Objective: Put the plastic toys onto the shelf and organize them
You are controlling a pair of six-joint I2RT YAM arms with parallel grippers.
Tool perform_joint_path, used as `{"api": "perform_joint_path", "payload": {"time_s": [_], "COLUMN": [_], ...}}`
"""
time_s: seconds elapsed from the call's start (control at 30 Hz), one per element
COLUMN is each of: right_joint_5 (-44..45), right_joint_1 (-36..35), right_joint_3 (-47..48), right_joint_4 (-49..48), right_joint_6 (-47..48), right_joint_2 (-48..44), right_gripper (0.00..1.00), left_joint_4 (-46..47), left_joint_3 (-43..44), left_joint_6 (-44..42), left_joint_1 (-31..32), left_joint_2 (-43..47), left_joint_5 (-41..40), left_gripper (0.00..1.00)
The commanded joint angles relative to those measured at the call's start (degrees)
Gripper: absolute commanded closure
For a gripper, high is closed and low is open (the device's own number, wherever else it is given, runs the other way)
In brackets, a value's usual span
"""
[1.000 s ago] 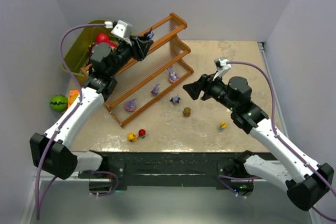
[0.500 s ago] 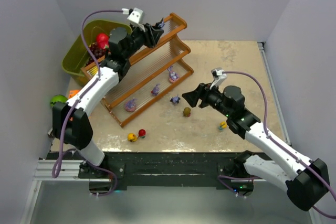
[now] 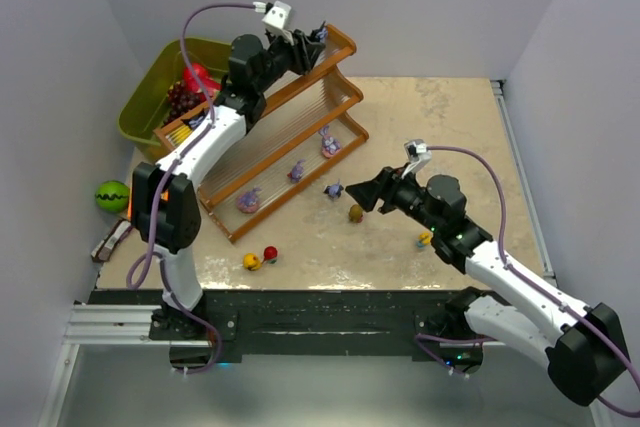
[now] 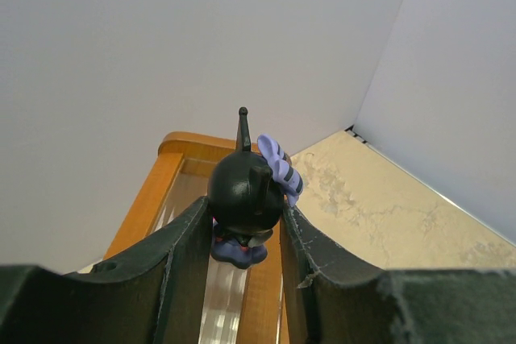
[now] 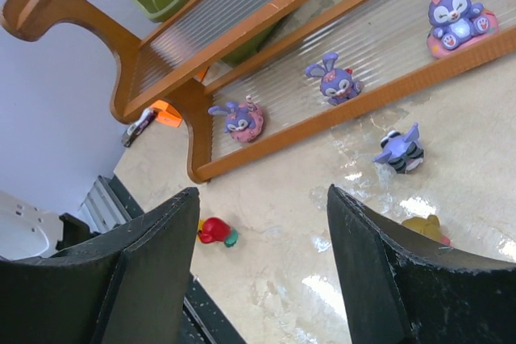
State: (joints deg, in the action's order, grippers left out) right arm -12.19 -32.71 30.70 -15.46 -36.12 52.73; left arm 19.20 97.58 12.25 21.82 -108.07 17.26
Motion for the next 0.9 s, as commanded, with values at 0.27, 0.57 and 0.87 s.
{"api": "perform_joint_path", "payload": {"time_s": [0.27, 0.57, 0.87], "right_joint_5": [-0.91, -2.23, -2.23], "right_joint_1": [-0.16, -0.16, -0.16], "right_joint_3": [-0.90, -0.46, -0.38], "right_joint_4": [-5.54, -5.63, -5.72], "right_joint_6": [-1.23, -0.36, -0.53], "right_joint_2": [0.27, 1.06, 1.59], "right_gripper": [0.32, 0.32, 0.32], "left_joint_4": [3.48, 0.23, -1.09], "left_joint_3": [3.67, 8.94, 9.56], "left_joint_6": [-2.49, -2.93, -3.11], "left_joint_1": [0.06, -0.03, -0.03], "left_joint_2": [-2.58, -6.45, -7.33], "left_joint_5": [1.99, 2.96, 2.43], "left_gripper": [1.00, 1.00, 1.00]}}
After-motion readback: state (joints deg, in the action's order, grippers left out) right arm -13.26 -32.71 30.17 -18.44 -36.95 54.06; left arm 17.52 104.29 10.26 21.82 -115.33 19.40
